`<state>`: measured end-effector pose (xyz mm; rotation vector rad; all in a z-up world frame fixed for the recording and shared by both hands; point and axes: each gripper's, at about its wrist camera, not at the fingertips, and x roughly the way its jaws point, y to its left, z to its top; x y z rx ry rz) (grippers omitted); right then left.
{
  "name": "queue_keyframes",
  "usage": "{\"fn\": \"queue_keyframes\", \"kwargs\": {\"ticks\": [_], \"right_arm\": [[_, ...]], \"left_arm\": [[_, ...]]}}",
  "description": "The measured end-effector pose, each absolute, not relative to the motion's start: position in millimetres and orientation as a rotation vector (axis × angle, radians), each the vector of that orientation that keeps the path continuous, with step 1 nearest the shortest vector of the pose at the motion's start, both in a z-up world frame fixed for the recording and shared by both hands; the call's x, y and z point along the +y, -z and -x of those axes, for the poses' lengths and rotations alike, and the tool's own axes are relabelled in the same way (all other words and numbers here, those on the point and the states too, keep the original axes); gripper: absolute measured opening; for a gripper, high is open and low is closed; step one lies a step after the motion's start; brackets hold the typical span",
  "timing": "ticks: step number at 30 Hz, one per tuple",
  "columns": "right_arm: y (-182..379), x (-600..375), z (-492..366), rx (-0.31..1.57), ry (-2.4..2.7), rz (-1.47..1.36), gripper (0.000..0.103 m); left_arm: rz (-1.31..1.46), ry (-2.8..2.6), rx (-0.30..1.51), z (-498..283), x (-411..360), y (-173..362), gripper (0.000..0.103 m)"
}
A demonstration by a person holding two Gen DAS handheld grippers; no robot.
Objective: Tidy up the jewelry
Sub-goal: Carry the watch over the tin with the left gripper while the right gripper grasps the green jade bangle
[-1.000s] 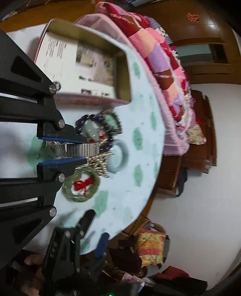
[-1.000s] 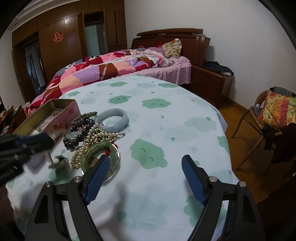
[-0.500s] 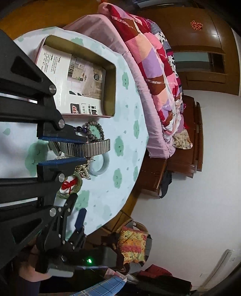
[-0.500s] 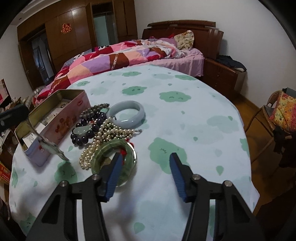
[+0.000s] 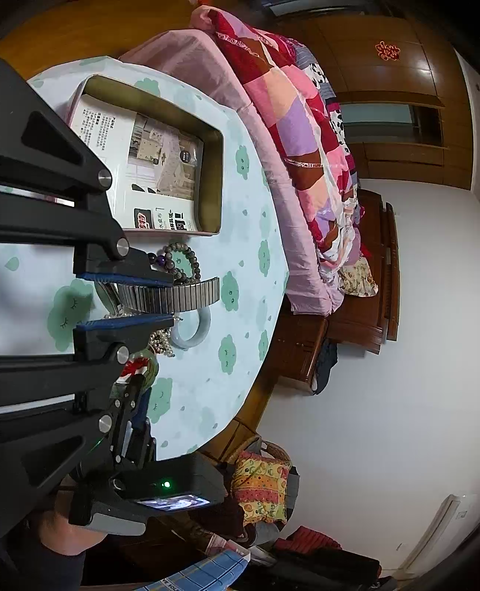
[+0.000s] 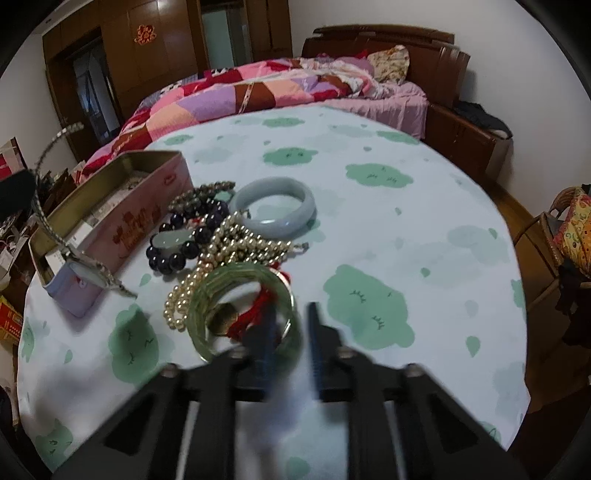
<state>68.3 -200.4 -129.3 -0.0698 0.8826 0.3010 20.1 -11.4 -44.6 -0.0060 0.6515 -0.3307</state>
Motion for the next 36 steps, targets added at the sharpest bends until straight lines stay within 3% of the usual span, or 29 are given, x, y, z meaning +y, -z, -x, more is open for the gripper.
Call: {"fn": "queue_keyframes", "kwargs": {"ticks": [19,36], "right_arm": [[83,-189,-65,0.77,-0.368,0.048,0.011],[66,-116,-109,0.771,-0.495,0.114,0.011]], "left_arm": [[0.016,0.251,0.559,-27,30,8,0.015],[0.003,0.135,0.587,-76,81,26,0.015]]}}
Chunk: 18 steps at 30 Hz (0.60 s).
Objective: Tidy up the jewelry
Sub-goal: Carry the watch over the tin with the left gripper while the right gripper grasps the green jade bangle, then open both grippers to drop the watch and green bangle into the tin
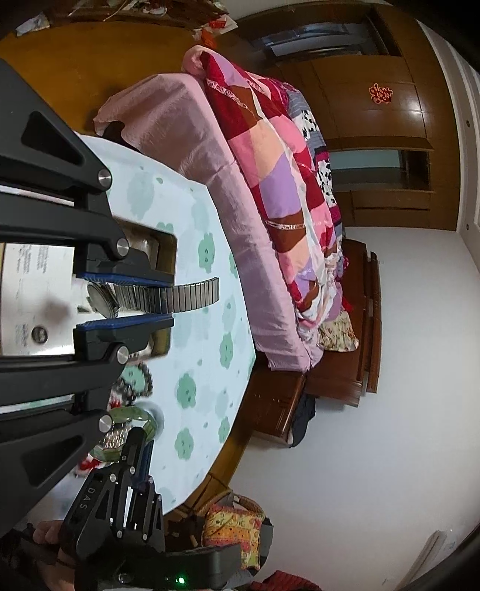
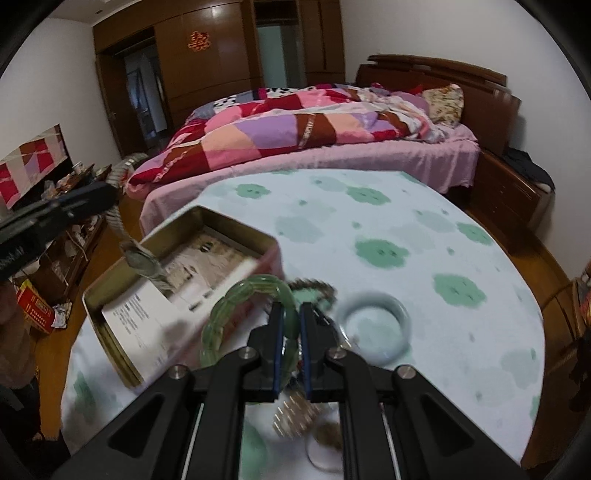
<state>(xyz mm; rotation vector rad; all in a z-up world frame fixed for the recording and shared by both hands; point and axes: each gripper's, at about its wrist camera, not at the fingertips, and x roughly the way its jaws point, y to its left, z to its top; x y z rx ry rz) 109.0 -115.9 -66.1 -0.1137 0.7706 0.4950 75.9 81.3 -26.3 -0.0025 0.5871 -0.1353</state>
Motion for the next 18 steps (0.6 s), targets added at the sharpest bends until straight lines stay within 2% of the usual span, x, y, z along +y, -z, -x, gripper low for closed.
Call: {"fn": "queue_keyframes", "kwargs": {"ticks": [18], "right_arm": [[87,-46,-151,0.812,-0.505,0.213,0.01]], "left_arm": [[-0.056,0.089,0.68,-131,97,52,0.015]]}}
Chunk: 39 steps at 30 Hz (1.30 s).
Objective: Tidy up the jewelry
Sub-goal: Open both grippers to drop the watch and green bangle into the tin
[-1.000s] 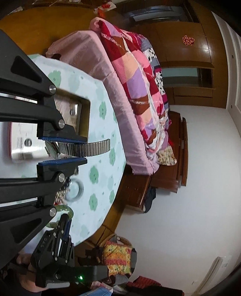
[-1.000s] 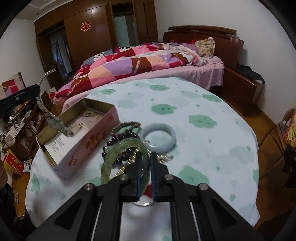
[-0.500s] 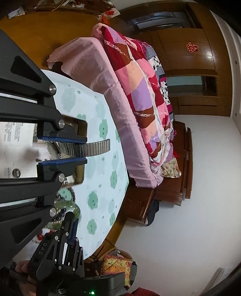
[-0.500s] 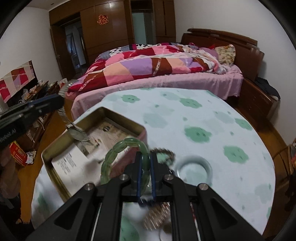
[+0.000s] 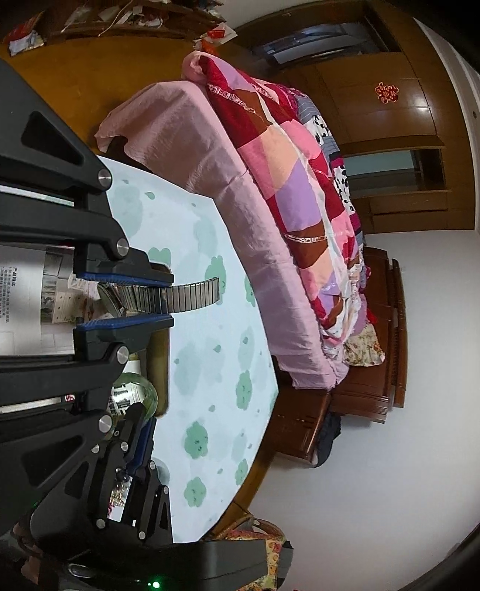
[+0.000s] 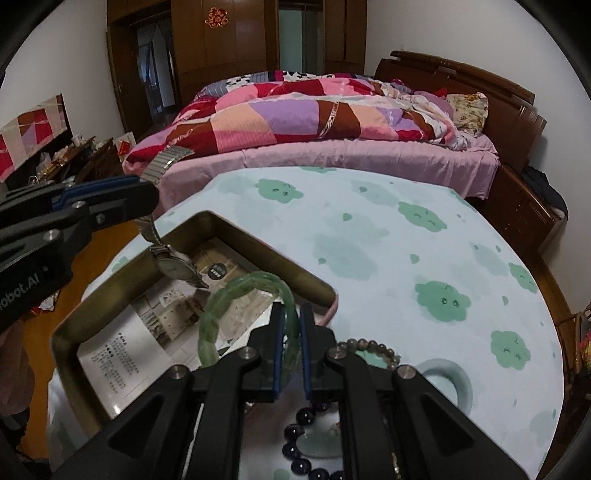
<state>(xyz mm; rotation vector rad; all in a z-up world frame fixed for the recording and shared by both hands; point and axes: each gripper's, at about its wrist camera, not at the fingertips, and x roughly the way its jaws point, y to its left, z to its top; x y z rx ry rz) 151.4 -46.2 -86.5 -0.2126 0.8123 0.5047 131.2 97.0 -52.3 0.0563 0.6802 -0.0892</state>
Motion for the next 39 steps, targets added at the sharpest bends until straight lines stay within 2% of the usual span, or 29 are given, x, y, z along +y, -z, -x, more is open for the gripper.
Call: {"fn": "queue_keyframes", "kwargs": {"ticks": [8,13,16,18,19,24,39], "right_arm": [[88,-38,-154,0.814,-0.494,0.236,0.012],[90,-34,-152,0.811,-0.506,0.234,0.02],[92,-35,-151,0.813,-0.509,0.226,0.027],[91,-37,-148,0.804,-0.512,0.212,0.029],[90,-38,-146,0.801,-0.516,0.207,0.03],[83,-47,-132,0.78,-0.518,0.195,0.042],[92,-150,-101,0.788,-0.371,0.096,0.052]], "left_arm": [[-0.041,0.086,0.71,-139,100,63,0.015],[-0.017,0.088,0.717,-139,104,63,0.017],[-0.006,0.067,0.708,-137,108,60,0.041],[-0.002,0.05,0.689,-132,110,58,0.067],[-0.001,0.031,0.674,-128,111,55,0.069],[-0.002,0.019,0.643,-110,107,50,0.07],[-0.045,0.053,0.693,-70,46,71,0.07]]}}
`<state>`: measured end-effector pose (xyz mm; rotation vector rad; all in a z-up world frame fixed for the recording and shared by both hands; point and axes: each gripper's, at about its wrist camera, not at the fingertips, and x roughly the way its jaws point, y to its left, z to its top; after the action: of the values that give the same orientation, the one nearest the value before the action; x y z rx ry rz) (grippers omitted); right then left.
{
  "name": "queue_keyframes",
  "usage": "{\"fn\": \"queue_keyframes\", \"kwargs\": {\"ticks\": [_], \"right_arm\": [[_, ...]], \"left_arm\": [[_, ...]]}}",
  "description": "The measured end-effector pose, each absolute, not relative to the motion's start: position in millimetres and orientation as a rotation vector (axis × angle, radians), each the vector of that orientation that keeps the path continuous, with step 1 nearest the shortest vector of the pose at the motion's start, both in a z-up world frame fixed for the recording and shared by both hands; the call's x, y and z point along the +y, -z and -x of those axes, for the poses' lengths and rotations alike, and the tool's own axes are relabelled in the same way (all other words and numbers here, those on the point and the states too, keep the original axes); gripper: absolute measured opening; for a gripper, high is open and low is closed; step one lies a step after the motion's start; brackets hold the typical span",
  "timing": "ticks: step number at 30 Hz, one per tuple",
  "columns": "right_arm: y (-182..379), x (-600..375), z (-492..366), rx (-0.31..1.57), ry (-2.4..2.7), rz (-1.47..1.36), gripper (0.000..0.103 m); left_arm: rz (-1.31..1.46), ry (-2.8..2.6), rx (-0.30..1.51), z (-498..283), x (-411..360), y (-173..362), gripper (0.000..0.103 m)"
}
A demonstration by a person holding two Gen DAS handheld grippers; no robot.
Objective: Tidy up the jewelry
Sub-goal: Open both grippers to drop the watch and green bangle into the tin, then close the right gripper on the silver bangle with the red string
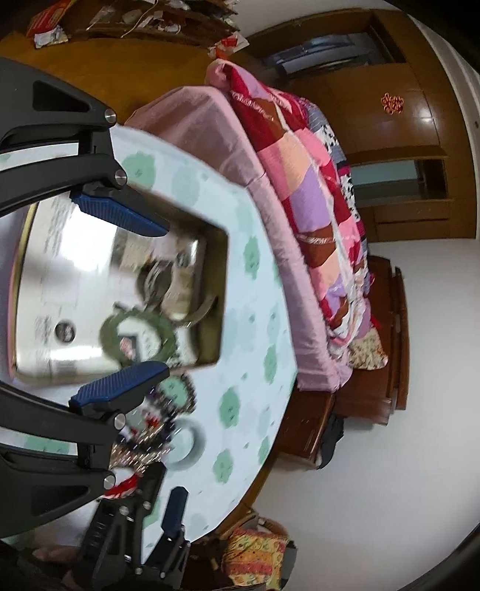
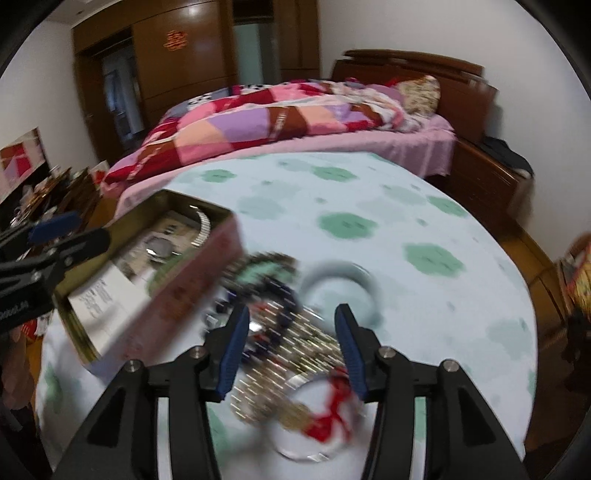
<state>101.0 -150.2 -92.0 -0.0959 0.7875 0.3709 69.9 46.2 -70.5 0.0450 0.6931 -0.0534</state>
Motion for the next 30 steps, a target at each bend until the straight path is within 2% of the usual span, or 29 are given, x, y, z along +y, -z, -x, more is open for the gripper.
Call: {"fn": "queue_keyframes", "kwargs": {"ticks": [14,24,25,30], "right_arm": [[116,-204,-82,0.826,-0.301,0.024,0.052],[128,-208,-74,0.853,-0.314,0.025,0.052],[129,-208,-74,0.855,-0.317,0.027,0.051],[133,-206,-76,0.872,-0.328,0.03,0.033]], "left_arm": [[-0.091,0.135,0.719,-51,-2,79,0.07],[-0.117,0.18,0.707,-39,-22,85,0.07],[-0.117,0.181,0.708,-39,-23,86,0.07],[-0.112,0.191,0.711,-39,-25,88,0.07]]}}
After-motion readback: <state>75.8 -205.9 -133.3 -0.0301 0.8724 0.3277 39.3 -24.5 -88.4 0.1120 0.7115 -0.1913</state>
